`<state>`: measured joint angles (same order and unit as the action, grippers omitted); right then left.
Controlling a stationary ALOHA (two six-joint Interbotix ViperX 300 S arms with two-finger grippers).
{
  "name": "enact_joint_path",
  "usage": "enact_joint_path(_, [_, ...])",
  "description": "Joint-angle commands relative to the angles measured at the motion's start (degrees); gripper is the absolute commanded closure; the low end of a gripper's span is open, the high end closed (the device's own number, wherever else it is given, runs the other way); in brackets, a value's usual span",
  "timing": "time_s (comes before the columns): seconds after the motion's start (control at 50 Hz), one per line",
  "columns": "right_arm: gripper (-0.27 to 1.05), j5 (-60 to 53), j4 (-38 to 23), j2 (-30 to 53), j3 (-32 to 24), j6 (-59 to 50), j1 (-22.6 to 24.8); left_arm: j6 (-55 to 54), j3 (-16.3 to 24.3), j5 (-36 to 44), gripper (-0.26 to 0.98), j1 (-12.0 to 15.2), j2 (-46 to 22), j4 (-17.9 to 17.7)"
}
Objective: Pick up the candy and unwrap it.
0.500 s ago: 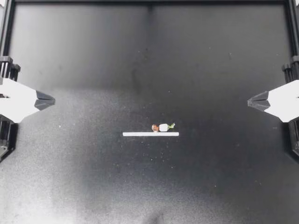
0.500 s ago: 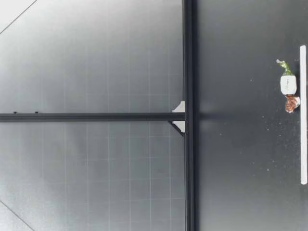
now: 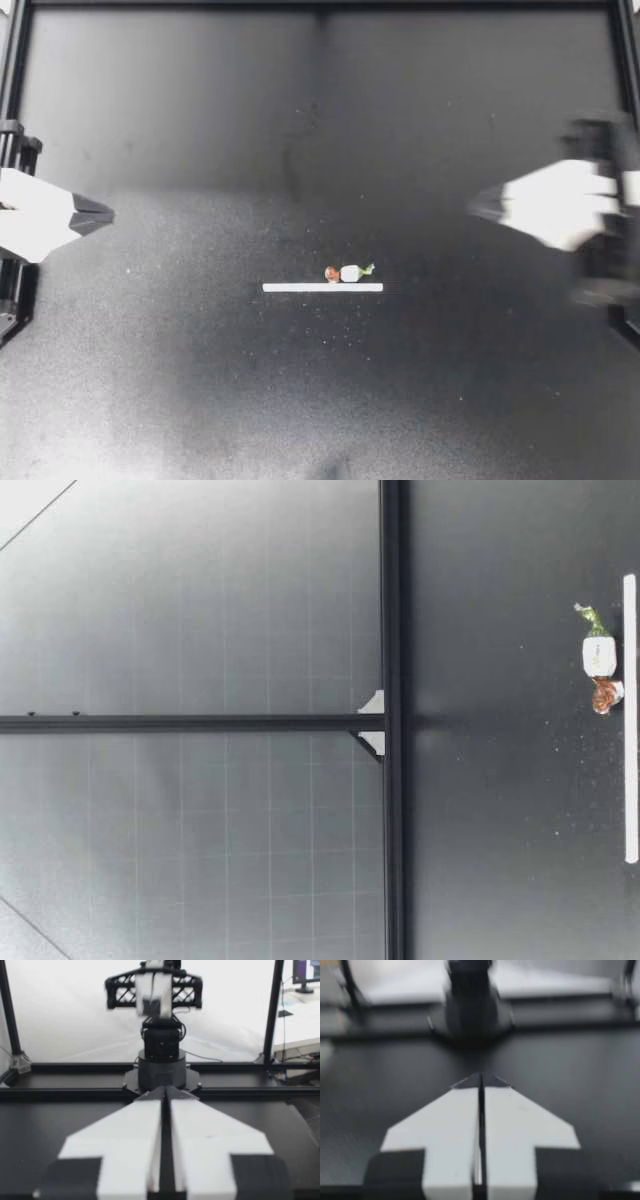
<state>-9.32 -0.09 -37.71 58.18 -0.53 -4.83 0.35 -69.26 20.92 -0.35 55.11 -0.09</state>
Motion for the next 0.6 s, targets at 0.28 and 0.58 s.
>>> enact_joint_path(0.28, [0.83,15.29,-1.05,19.07,-11.34,0.62,-0.88,-0.09,0.09,0.62,0.81,-0.09,-0.53,0.0])
enact_joint_path(0.58, [0.4,21.71,-6.68,30.67,-15.47,0.88,-0.88,-0.09,0.0,0.62,0.81,-0.09,-0.53,0.0])
